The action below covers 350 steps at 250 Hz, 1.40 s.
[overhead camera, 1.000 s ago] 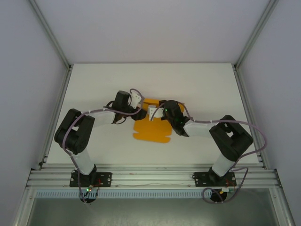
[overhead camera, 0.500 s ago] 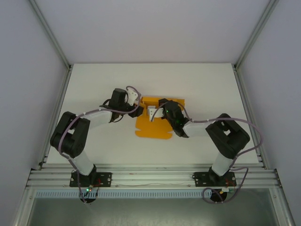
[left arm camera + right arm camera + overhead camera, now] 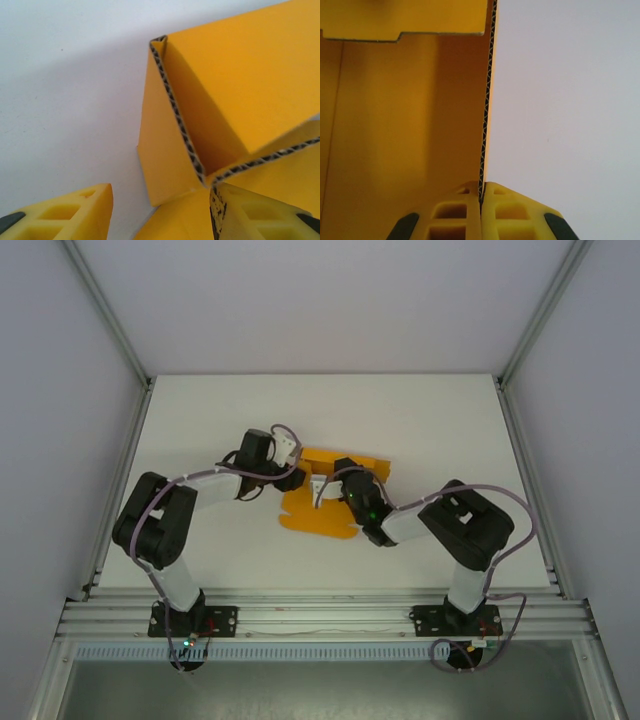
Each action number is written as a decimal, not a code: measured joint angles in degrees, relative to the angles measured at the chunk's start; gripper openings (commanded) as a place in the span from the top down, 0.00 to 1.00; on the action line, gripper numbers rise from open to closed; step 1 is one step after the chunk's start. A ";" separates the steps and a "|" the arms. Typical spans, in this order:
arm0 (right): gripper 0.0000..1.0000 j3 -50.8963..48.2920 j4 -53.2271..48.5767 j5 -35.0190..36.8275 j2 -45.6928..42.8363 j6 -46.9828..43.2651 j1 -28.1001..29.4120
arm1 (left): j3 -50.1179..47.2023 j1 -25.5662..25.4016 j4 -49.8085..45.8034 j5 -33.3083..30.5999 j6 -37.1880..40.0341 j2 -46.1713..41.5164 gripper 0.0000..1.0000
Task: Assemble paper box
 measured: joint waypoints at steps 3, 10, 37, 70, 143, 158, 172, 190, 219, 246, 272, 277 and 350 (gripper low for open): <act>1.00 -0.15 0.22 0.17 0.00 -0.02 0.07 | 0.09 -0.02 -0.02 0.00 0.02 0.15 0.47; 1.00 -0.48 0.70 0.46 0.00 -0.11 0.28 | 0.46 -0.35 -0.31 -0.04 0.09 0.59 0.47; 1.00 -0.96 1.31 1.09 -0.04 0.15 0.68 | 2.71 -1.68 -1.97 -1.53 0.70 1.95 0.47; 1.00 -0.98 -1.18 1.95 -1.70 2.54 0.66 | 4.44 -3.30 -1.97 -3.54 1.27 3.08 0.48; 1.00 0.37 -8.85 2.67 -4.07 9.53 0.28 | 3.19 -4.52 4.68 -4.55 -0.04 5.01 0.56; 1.00 0.94 -9.79 2.64 -4.07 10.82 -0.09 | 4.09 -4.87 5.27 -4.46 -0.22 6.36 0.57; 1.00 1.22 -10.32 2.62 -4.02 11.67 -0.48 | 4.59 -4.90 6.21 -4.00 -0.52 7.34 0.61; 1.00 1.70 -11.17 2.67 -3.98 12.50 -0.96 | 4.96 -4.90 7.41 -3.67 -1.53 8.07 0.69; 1.00 2.64 -12.85 2.32 -4.00 14.53 -1.75 | 5.11 -4.87 9.03 -3.78 -1.92 8.68 0.76; 1.00 3.34 -15.08 1.86 -4.59 16.76 -2.47 | 6.60 -4.83 9.75 -4.11 -2.40 10.23 0.82; 1.00 4.07 -16.46 1.92 -4.63 17.90 -3.06 | 9.29 -5.33 9.11 -5.84 -3.26 11.98 0.87; 1.00 4.17 -16.65 1.95 -4.63 18.12 -3.15 | 9.55 -5.60 9.09 -6.64 -3.45 12.15 0.87; 1.00 5.51 -18.64 1.57 -4.61 21.94 -3.21 | 9.57 -10.05 9.55 -22.91 -14.23 12.15 1.00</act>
